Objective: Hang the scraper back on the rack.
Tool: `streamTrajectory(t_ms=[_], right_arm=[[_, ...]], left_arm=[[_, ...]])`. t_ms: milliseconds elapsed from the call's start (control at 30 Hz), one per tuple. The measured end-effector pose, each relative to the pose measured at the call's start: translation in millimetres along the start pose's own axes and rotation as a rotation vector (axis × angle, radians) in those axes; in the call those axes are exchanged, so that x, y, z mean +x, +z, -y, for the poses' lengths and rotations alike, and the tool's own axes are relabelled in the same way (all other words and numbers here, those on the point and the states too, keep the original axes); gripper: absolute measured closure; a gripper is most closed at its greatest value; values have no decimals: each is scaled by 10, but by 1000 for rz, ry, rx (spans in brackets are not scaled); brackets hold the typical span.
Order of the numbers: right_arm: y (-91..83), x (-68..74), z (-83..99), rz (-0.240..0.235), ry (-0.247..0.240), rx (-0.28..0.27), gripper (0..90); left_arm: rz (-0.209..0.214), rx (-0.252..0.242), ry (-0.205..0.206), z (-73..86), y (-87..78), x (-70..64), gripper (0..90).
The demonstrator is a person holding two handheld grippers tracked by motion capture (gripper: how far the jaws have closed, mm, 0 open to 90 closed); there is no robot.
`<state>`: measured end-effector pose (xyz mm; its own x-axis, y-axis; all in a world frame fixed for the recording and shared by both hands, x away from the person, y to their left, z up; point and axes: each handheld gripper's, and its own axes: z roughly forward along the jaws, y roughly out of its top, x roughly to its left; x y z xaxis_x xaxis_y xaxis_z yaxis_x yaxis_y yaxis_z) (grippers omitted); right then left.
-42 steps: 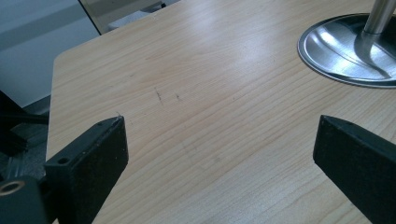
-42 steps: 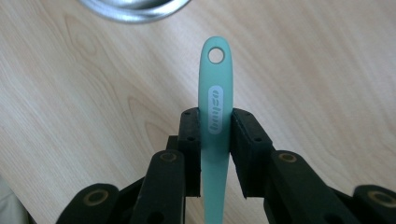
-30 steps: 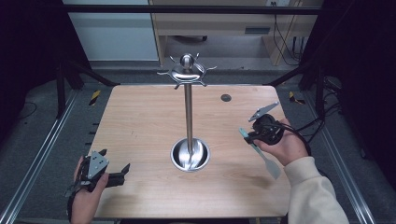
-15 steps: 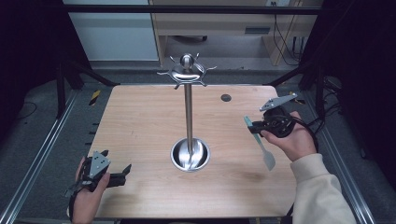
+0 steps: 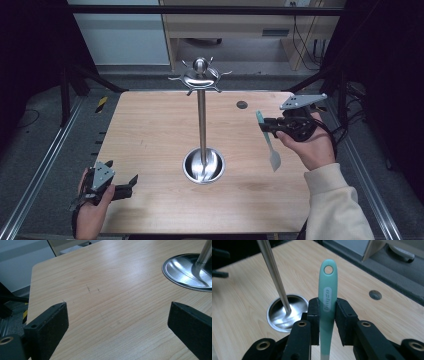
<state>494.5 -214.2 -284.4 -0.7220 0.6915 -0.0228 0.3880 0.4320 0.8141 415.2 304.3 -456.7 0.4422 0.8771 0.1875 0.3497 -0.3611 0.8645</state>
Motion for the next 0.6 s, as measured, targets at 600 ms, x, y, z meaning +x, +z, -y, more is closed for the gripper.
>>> streamTrajectory(t_ms=[600], right_arm=[[-98,87,-161,5,14,-120,746]], left_arm=[[-2,6,19,-10,9,-21,30]])
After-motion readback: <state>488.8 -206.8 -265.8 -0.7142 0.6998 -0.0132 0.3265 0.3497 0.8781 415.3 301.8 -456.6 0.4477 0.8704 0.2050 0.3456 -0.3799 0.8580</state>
